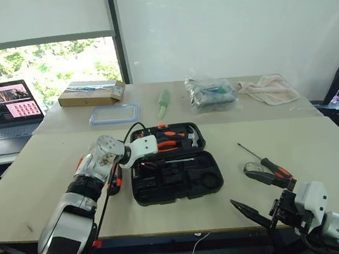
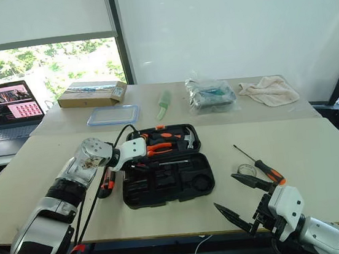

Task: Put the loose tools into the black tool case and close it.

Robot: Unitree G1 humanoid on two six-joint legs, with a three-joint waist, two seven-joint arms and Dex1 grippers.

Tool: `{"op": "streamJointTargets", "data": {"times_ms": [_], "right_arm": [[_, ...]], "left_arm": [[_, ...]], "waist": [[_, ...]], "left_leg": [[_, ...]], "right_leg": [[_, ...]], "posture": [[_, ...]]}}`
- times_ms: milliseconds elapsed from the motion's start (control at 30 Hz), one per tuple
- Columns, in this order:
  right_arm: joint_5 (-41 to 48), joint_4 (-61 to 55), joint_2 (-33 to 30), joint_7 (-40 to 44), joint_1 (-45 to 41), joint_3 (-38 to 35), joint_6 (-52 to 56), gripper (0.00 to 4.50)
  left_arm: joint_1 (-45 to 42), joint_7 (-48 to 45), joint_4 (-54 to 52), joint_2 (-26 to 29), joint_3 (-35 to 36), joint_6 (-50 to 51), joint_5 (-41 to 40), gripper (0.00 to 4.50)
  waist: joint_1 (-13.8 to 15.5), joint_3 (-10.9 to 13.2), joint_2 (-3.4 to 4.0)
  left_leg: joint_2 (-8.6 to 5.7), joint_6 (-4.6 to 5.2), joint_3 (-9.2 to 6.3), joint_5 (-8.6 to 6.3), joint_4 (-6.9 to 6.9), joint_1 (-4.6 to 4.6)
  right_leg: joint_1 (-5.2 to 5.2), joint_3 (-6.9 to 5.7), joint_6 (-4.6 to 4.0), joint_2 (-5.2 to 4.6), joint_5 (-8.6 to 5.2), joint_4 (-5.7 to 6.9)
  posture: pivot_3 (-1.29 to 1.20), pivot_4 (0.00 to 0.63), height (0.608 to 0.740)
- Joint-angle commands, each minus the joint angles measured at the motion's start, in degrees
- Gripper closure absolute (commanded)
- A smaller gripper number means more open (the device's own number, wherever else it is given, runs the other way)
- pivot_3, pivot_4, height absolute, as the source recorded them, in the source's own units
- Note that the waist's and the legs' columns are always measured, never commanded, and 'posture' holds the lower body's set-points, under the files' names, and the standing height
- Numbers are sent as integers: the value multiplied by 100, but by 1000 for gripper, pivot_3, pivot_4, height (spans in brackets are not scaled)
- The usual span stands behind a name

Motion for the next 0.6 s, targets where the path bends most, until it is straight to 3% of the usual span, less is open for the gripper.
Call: {"op": "streamJointTargets", "data": {"times_ms": [33,100,233,367,400,433,600], "right_arm": [[58,-217,-5,-14,-46,-35,-84,0],[52,-206,-1,-14,-66,-10,-81,0],[57,-199,-7,6,-51,12,-88,0],[67,-178,-21,41,-47,23,-81,0],[59,-171,-17,36,-57,27,-81,0],[49,-160,-10,20,-86,34,-76,0],[1,-166,24,-42,-133,81,-70,0]], "left_arm": [[2,215,6,-21,206,-381,-83,1344],[-25,137,-12,-85,416,-710,-365,611],[-89,-440,5,-37,781,-1020,-976,611],[-85,-417,281,25,894,-1086,-975,611],[-81,-325,395,1,927,-1066,-963,1123],[-84,-186,556,-48,968,-1095,-947,1229],[-47,228,1218,-239,1008,-1208,-824,2969]], "waist": [[2,0,0],[9,1,0],[-9,2,1],[-21,1,1],[-21,2,1],[-20,2,1],[-9,2,1]], "left_leg": [[0,0,-1,0,3,-1],[1,0,-2,0,6,-3],[3,6,-4,-3,10,-13],[-3,6,-1,-3,8,-15],[-3,6,-1,-3,8,-14],[-3,6,-1,-3,8,-14],[-4,7,-2,-4,11,-14]], "right_leg": [[0,0,0,0,0,2],[-1,-1,0,-1,0,3],[-7,-2,1,-3,1,2],[-9,-2,2,1,1,-4],[-8,-1,2,2,1,-5],[-8,-1,2,2,1,-5],[-6,-1,5,0,2,-5]], "posture": [[0,150,740],[0,150,740],[0,150,740],[0,150,740],[0,150,740],[0,150,740],[0,150,740]]}}
